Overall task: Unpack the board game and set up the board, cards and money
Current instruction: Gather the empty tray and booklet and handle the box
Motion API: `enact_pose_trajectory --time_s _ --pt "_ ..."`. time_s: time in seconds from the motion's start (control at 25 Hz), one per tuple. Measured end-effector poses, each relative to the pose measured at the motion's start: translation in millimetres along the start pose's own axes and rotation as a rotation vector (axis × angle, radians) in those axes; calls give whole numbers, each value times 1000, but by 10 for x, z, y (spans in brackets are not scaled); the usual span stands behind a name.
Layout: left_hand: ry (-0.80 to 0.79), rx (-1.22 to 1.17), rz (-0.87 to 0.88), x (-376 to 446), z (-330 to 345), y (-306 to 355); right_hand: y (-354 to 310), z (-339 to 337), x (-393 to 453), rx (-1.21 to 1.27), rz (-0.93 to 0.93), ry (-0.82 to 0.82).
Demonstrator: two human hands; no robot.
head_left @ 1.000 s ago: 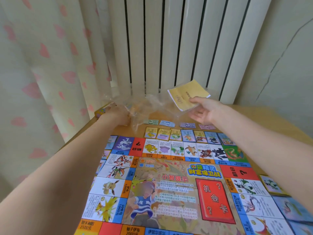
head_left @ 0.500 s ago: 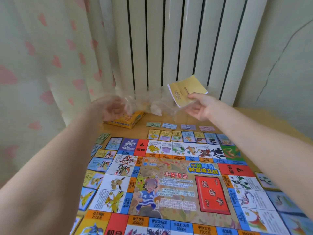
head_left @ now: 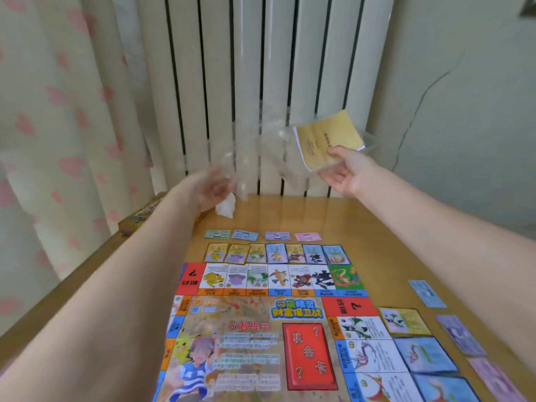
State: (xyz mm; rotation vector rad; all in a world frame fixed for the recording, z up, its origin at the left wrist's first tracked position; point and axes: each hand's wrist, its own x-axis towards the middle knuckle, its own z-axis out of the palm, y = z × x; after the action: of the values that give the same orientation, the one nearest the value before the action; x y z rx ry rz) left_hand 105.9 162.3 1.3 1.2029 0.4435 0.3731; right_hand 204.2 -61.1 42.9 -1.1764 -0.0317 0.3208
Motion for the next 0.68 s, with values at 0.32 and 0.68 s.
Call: enact_pose_trajectory --time_s 0.32,0.68 --pt "382 505 37 168 -57 -283 635 -242 251 -32 176 132" --pt "327 1557 -120 -67 -1046 -403 720 207 33 -90 159 -29"
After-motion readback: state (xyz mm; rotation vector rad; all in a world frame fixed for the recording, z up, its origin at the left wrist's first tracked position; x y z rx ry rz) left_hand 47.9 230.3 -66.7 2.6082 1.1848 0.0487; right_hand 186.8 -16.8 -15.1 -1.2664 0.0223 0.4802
